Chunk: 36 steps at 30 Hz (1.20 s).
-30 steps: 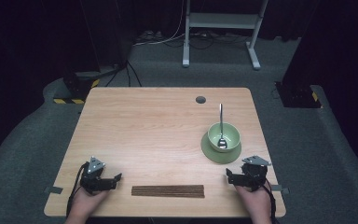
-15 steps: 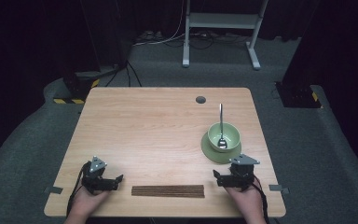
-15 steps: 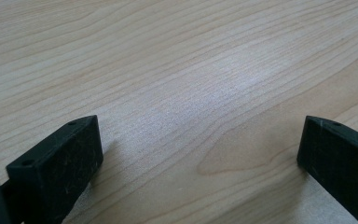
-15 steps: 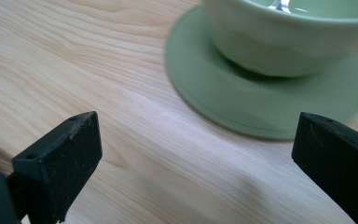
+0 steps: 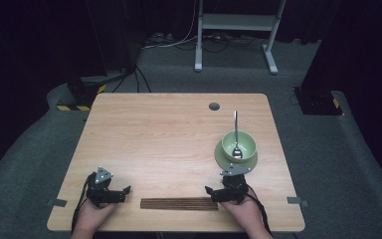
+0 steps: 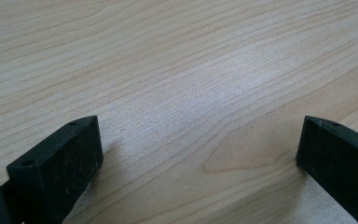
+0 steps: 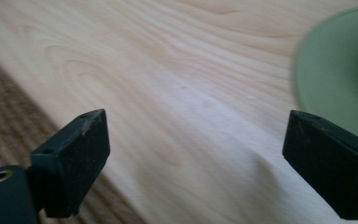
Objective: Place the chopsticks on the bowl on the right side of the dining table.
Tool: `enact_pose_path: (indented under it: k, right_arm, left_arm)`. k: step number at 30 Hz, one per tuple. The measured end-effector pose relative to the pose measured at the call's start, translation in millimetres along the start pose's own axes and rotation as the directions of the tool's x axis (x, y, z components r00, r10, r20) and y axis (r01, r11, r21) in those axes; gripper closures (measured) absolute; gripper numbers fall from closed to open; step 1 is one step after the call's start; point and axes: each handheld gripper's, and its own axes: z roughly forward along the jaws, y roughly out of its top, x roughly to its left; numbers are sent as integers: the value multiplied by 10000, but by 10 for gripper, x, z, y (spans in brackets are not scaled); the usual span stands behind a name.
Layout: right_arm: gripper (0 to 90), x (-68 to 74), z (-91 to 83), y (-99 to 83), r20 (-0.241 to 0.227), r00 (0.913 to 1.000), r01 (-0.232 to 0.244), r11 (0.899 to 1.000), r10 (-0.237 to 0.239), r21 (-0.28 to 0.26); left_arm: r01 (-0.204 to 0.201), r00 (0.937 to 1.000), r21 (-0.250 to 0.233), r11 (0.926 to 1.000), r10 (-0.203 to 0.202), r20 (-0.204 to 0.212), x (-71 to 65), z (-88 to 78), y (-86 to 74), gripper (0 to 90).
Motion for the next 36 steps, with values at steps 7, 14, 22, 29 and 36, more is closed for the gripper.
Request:
enact_pose_path:
  k: [7,14,22,29,36]
  right_arm:
    - [299,129,35,5,-1002,9938,477,9989,-476,-12]
    - [411,204,64,0,-1632,9824,958,9951,-907,237]
    - [513,284,80,-31,-1693,9753,1491,9883,-1418,311]
    - [595,280,64,-41,-1713,9744,1515,9882,-1456,219]
    - [628,290,49,-54,-1917,9700,1582,9870,-1497,297]
  left_arm:
    - [41,10000,-26,10000,-41,-45,7,-6,-3,15]
    - [91,9999,-91,9999,-92,-99,11,-15,-9,41]
    - [152,9998,-158,9998,-155,-139,14,-24,-14,62]
    - [148,9998,-192,9997,-150,-133,19,-26,-15,76]
    - [131,9998,-225,9997,-134,-141,19,-31,-18,90]
